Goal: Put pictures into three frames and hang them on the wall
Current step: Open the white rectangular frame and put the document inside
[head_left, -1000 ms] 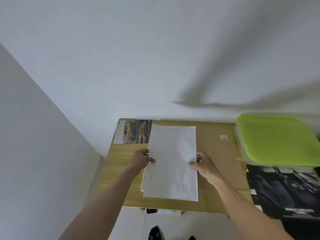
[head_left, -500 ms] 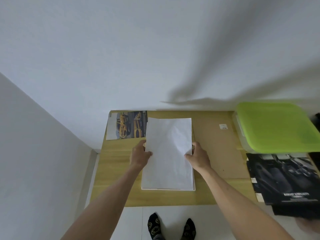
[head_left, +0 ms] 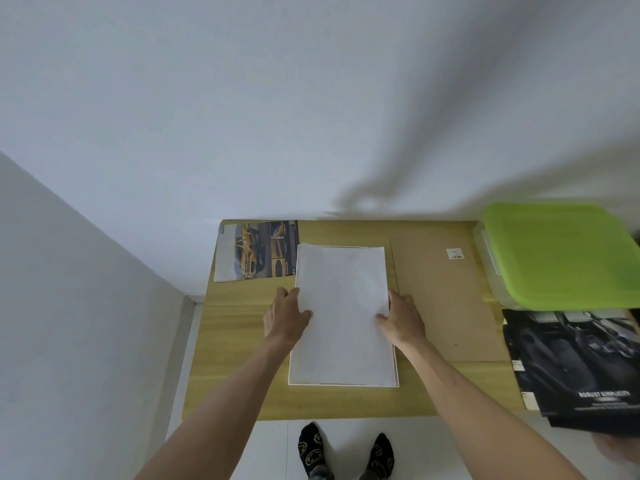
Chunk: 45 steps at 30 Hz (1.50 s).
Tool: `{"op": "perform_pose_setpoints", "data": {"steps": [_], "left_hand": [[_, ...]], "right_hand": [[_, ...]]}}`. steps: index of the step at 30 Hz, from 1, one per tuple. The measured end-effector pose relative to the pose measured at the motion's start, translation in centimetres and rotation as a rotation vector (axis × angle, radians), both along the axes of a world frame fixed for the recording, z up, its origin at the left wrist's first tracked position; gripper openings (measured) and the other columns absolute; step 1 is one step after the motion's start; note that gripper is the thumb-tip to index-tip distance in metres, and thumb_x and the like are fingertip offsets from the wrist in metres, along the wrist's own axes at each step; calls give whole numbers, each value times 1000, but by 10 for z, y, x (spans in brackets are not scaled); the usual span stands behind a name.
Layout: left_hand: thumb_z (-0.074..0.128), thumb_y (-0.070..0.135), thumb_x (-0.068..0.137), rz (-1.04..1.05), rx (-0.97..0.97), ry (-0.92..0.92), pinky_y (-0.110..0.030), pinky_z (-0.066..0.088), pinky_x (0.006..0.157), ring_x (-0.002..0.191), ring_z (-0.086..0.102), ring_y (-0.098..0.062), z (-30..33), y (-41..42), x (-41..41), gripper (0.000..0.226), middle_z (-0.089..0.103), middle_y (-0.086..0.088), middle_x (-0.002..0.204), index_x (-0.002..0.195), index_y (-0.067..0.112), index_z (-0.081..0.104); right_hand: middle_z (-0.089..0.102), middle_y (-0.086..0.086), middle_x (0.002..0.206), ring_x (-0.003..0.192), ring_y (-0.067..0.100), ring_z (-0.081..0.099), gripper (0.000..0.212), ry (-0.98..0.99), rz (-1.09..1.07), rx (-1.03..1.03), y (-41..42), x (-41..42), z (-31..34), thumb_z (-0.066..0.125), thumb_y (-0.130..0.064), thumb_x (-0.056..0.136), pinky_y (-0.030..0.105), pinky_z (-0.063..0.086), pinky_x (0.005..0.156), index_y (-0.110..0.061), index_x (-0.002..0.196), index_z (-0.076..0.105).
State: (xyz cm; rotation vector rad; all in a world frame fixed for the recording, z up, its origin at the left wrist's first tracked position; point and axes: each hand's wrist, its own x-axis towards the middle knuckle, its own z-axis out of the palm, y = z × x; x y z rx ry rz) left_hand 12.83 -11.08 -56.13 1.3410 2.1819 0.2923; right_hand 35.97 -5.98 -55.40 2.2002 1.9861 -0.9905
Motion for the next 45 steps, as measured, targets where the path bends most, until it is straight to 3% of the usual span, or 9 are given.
{"op": "perform_pose_setpoints", "data": {"steps": [2, 5, 9, 22, 28, 40, 45], "left_hand": [[70, 34, 87, 2, 5, -9, -33, 45, 71, 97, 60, -28, -3, -1, -1, 55, 50, -4, 119, 135, 15, 51], [71, 33, 85, 0, 31, -54, -34, 48, 73, 94, 58, -27, -6, -2, -3, 52, 50, -3, 113, 130, 16, 51], [71, 33, 85, -2, 43, -101, -36, 51, 75, 89, 56, -23, -11, -3, -2, 57, 50, -2, 107, 135, 17, 50], [66, 26, 90, -39, 70, -129, -37, 53, 78, 87, 55, -22, -18, -13, 18, 55, 51, -3, 109, 140, 12, 47], [61, 30, 94, -69, 24, -92, -41, 54, 85, 100, 58, -28, -17, -12, 21, 58, 49, -5, 122, 145, 11, 41], [57, 32, 96, -42, 3, -68, -41, 51, 91, 110, 57, -30, -13, -12, 29, 58, 47, -7, 132, 147, 11, 40], [57, 32, 96, -59, 3, -46, -41, 53, 89, 109, 57, -29, -12, -16, 30, 53, 48, -8, 131, 142, 8, 45]], "right_hand": [[44, 5, 124, 95, 25, 57, 46, -51, 13, 3, 1, 0, -3, 60, -26, 91, 28, 42, 69, -20, 134, 46], [40, 7, 131, 110, 26, 55, 57, -64, 13, 0, 0, 1, -7, 59, -30, 92, 27, 41, 71, -21, 144, 36], [40, 8, 137, 115, 27, 55, 67, -37, 20, -10, -1, 5, -8, 55, -30, 94, 30, 47, 76, -29, 153, 23], [35, 6, 135, 125, 24, 45, 64, -34, 89, -34, 2, 26, -4, 50, -32, 94, 33, 49, 92, -33, 153, 26], [35, 6, 135, 125, 24, 45, 64, -18, 94, -26, 1, 28, -3, 50, -31, 95, 34, 48, 93, -33, 154, 24], [35, 7, 134, 121, 26, 47, 63, 24, 105, -35, 3, 33, 1, 49, -31, 96, 35, 48, 91, -33, 153, 23], [31, 5, 131, 124, 25, 40, 60, 5, 196, -33, 0, 33, 0, 48, -34, 95, 34, 49, 87, -36, 150, 25]]}}
